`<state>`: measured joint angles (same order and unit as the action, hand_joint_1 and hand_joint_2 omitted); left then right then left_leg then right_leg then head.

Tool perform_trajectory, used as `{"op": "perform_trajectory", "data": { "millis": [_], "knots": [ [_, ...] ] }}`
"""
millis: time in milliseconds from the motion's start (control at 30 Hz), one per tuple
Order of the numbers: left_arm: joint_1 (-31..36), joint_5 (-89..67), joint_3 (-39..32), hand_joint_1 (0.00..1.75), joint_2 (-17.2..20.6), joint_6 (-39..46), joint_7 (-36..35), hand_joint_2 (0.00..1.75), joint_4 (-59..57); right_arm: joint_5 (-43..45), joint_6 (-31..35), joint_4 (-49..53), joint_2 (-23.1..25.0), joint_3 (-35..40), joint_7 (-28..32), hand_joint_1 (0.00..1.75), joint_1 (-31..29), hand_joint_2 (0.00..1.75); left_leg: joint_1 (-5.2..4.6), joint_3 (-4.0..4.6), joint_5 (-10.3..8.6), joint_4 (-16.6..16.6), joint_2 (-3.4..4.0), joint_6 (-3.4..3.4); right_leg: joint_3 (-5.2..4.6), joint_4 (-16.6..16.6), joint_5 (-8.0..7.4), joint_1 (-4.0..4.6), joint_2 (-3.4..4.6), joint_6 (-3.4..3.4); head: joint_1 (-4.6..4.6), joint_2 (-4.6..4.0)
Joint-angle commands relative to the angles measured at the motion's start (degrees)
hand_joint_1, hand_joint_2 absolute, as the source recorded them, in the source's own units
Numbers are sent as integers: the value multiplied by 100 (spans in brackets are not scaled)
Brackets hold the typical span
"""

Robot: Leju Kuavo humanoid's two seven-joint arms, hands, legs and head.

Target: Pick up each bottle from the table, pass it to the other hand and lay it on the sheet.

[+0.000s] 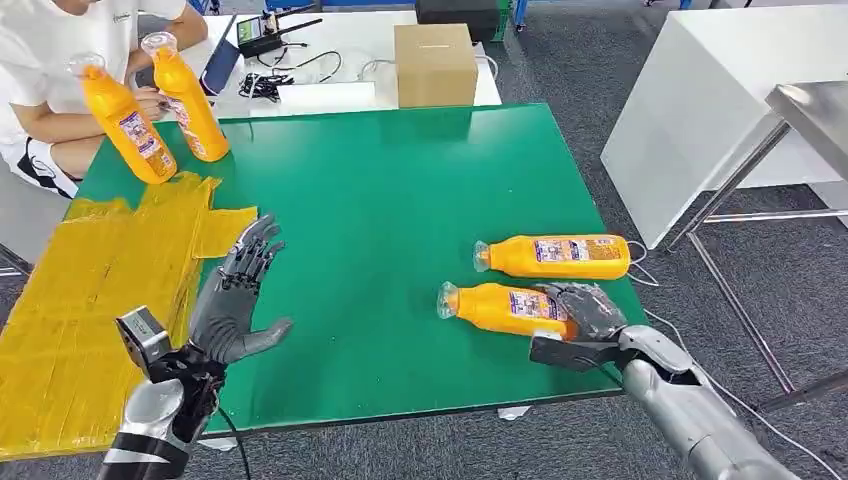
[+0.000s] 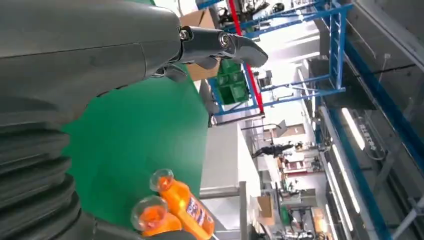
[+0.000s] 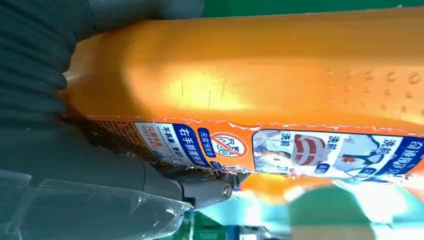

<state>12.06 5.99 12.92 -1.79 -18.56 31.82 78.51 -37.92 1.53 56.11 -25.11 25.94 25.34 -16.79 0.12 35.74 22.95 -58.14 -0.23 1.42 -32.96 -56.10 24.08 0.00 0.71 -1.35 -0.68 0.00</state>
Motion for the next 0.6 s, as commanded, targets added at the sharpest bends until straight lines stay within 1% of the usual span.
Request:
{"op": "perform_trajectory", "data": {
  "millis": [33, 67, 100, 133, 167, 200, 233, 267, 300, 333, 400, 467, 533, 567, 600],
  "knots": [
    [34, -467, 471, 0, 200, 95, -164, 175, 78, 692, 333, 1122, 1473, -1421, 537, 175, 869, 175, 7, 1, 5, 6, 11, -11, 1, 7, 1, 8, 5, 5, 2, 0],
    [13, -508, 576, 0, 208, 112, -197, 175, 93, 803, 416, 1193, 1683, -1640, 591, 175, 909, 175, 4, -3, 7, 9, 11, -13, 2, 6, 5, 5, 2, 6, 0, 0],
    [-2, -531, 614, 0, 209, 129, -218, 175, 99, 909, 493, 1237, 1789, -1760, 635, 175, 940, 175, 5, -6, 11, 11, 19, -17, 3, 6, 7, 6, 9, 7, -2, 0],
    [-54, -654, 718, 0, 215, 204, -282, 175, 143, 1070, 698, 1303, 2013, -2034, 529, 175, 1012, 175, 4, -7, 14, 11, 14, -19, 2, 6, 11, 5, 3, 7, 0, 0],
    [-94, -780, 844, 0, 212, 254, -329, 175, 185, 1172, 858, 1310, 2188, -2235, 389, 175, 1047, 175, -1, 20, 5, 6, 1, -11, -19, 0, 6, 1, -6, 3, -2, 0],
    [-73, -839, 963, 0, 191, 265, -378, 175, 172, 1346, 905, 1270, 2319, -2415, 337, 175, 1047, 175, 3, 18, 10, 6, 6, -14, -16, 3, 9, 5, -4, 4, 0, 0],
    [-32, -886, 1063, 0, 172, 296, -427, 175, 142, 1564, 903, 1216, 2433, -2580, 341, 175, 1032, 175, 1, 30, 6, 5, -5, -10, -25, 2, 9, 3, -12, 2, 0, 0],
    [64, -919, 1214, 0, 150, 315, -468, 175, 74, 1878, 868, 1127, 2571, -2771, 411, 175, 986, 175, 2, 23, 11, 5, -3, -12, -18, 3, 13, 4, -12, 2, -2, 0],
    [130, -928, 1300, 0, 140, 331, -504, 175, 38, 2002, 868, 1083, 2641, -2848, 452, 175, 957, 175, 0, 44, 2, 3, -10, -7, -39, 1, 7, 3, -15, 1, 0, 0],
    [189, -918, 1348, 0, 105, 377, -543, 175, -1, 2009, 859, 1026, 2665, -2836, 461, 175, 921, 175, 1, 40, 6, 2, -13, -9, -33, 1, 13, 3, -21, 1, 2, 0],
    [291, -889, 1497, 0, 136, 375, -569, 175, -31, 2233, 815, 983, 2805, -2927, 502, 175, 873, 175, -5, 61, 0, 2, -13, -7, -56, 0, 7, -2, -19, 0, 0, 0],
    [408, -851, 1615, 0, 121, 364, -633, 175, -77, 2245, 801, 878, 2893, -2820, 506, 175, 790, 175, -3, 50, 7, 1, -9, -11, -45, 0, 13, -1, -18, 1, 2, 0],
    [517, -771, 1761, 0, 120, 297, -679, 175, -107, 2266, 779, 704, 2998, -2662, 518, 175, 655, 175, -5, 65, 2, 1, -9, -10, -61, -2, 8, -2, -15, 2, 0, 0],
    [549, -736, 1804, 0, 119, 299, -702, 175, -108, 2287, 809, 650, 3028, -2610, 539, 175, 612, 175, -5, 51, 7, 1, -7, -14, -48, -3, 13, -1, -17, 3, 0, 0],
    [553, -732, 1809, 0, 114, 301, -705, 175, -107, 2288, 819, 647, 3042, -2602, 539, 175, 602, 175, -4, 58, 5, 0, -5, -13, -56, -2, 10, 0, -13, 4, 2, 0]
  ]
}}
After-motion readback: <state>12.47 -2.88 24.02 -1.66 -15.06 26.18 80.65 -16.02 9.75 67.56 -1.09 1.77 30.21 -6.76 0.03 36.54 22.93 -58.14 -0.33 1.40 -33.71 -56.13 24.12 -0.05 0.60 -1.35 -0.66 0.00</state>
